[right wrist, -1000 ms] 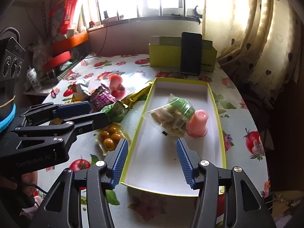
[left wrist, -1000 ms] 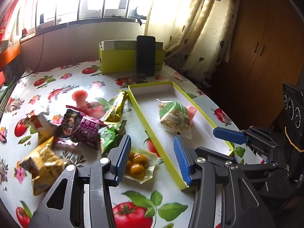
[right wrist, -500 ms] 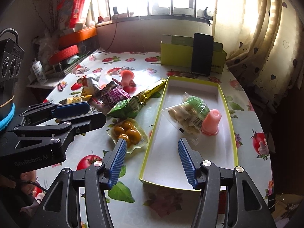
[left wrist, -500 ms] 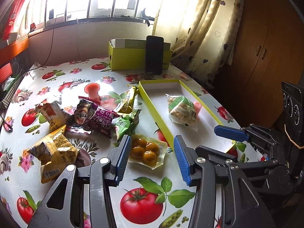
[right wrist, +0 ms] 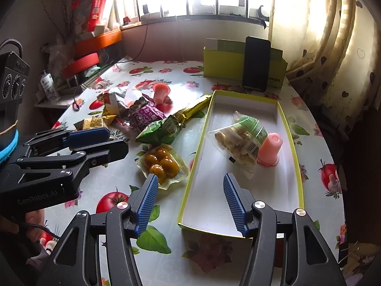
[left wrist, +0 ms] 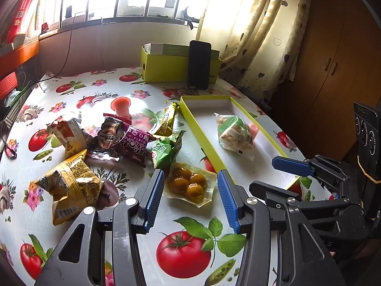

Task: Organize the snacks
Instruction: 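Withdraw both grippers from the box lid toward the snack pile, then grasp the yellow chip bag with the left gripper and lift it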

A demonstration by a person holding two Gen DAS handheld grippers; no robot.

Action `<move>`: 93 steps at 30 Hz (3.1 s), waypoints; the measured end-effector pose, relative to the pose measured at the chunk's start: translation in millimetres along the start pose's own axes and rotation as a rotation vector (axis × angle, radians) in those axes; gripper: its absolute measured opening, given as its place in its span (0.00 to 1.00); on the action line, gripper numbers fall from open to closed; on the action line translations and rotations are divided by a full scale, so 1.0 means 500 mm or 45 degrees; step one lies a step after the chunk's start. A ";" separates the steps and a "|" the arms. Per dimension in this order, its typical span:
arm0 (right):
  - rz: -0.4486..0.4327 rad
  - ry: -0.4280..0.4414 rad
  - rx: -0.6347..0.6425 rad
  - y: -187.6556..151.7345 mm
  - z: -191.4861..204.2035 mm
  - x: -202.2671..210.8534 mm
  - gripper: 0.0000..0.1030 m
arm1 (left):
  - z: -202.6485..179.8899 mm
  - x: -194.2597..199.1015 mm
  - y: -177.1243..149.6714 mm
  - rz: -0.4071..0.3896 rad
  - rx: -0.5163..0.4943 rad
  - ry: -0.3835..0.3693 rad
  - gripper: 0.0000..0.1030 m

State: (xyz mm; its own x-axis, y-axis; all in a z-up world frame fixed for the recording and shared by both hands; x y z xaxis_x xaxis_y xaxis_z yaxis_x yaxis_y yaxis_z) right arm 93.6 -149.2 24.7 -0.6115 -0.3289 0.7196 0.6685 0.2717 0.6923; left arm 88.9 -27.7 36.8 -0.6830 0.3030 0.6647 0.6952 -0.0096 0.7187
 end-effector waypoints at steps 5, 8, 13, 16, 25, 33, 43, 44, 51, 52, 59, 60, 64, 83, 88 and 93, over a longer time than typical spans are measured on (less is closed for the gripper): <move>0.004 0.004 0.000 -0.004 -0.002 -0.006 0.55 | 0.007 0.000 -0.003 0.002 0.008 0.005 0.47; 0.003 0.002 -0.001 -0.004 -0.002 -0.006 0.55 | 0.016 0.004 -0.002 -0.003 0.018 0.011 0.47; 0.006 0.008 -0.001 -0.004 -0.002 -0.007 0.55 | 0.038 0.011 -0.003 -0.008 0.039 0.030 0.47; 0.011 0.018 -0.003 -0.008 0.001 -0.013 0.55 | 0.050 0.016 -0.005 -0.011 0.052 0.038 0.47; 0.027 0.049 0.010 0.002 0.023 -0.030 0.55 | 0.105 0.036 -0.005 -0.030 0.084 0.085 0.47; 0.048 0.089 0.049 0.013 0.047 -0.057 0.55 | 0.171 0.055 0.004 -0.071 0.123 0.140 0.47; 0.094 0.128 0.109 0.022 0.073 -0.105 0.58 | 0.261 0.064 0.017 -0.105 0.193 0.243 0.58; 0.099 0.131 0.112 0.022 0.074 -0.109 0.59 | 0.270 0.065 0.017 -0.107 0.202 0.254 0.59; 0.128 0.136 0.119 0.023 0.077 -0.134 0.59 | 0.305 0.061 -0.008 -0.064 0.314 0.295 0.60; 0.130 0.136 0.119 0.023 0.077 -0.136 0.59 | 0.303 0.065 -0.011 -0.068 0.322 0.302 0.60; 0.145 0.136 0.114 0.025 0.074 -0.151 0.59 | 0.279 0.041 -0.032 -0.012 0.346 0.280 0.60; 0.145 0.135 0.115 0.025 0.073 -0.151 0.59 | 0.278 0.033 -0.035 0.003 0.350 0.281 0.60; 0.148 0.136 0.123 0.026 0.073 -0.154 0.59 | 0.285 -0.011 -0.039 0.051 0.367 0.290 0.62; 0.155 0.175 0.230 0.027 0.085 -0.178 0.61 | 0.301 -0.046 -0.025 0.055 0.168 0.406 0.67; 0.181 0.198 0.308 0.024 0.094 -0.192 0.61 | 0.305 -0.054 -0.028 0.066 0.130 0.392 0.70; 0.216 0.184 0.385 0.024 0.097 -0.217 0.62 | 0.310 -0.060 -0.032 0.075 0.139 0.360 0.71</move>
State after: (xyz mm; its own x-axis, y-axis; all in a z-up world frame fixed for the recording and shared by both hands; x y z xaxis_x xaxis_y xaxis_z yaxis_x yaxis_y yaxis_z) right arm 147.5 -66.3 -42.6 -0.4220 -0.3747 0.8255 0.5872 0.5808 0.5638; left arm 133.1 111.0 -26.4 -0.6656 0.0274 0.7458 0.7447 0.0881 0.6615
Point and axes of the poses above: each gripper's, at about its wrist camera, not at the fingertips, and x roughly against the way its jaws point, z to its left, y to its top, the point moved 6 cm from there along -x, roughly the way its jaws point, and after that the axes turned 1 degree about -z, right-handed, at the moved point
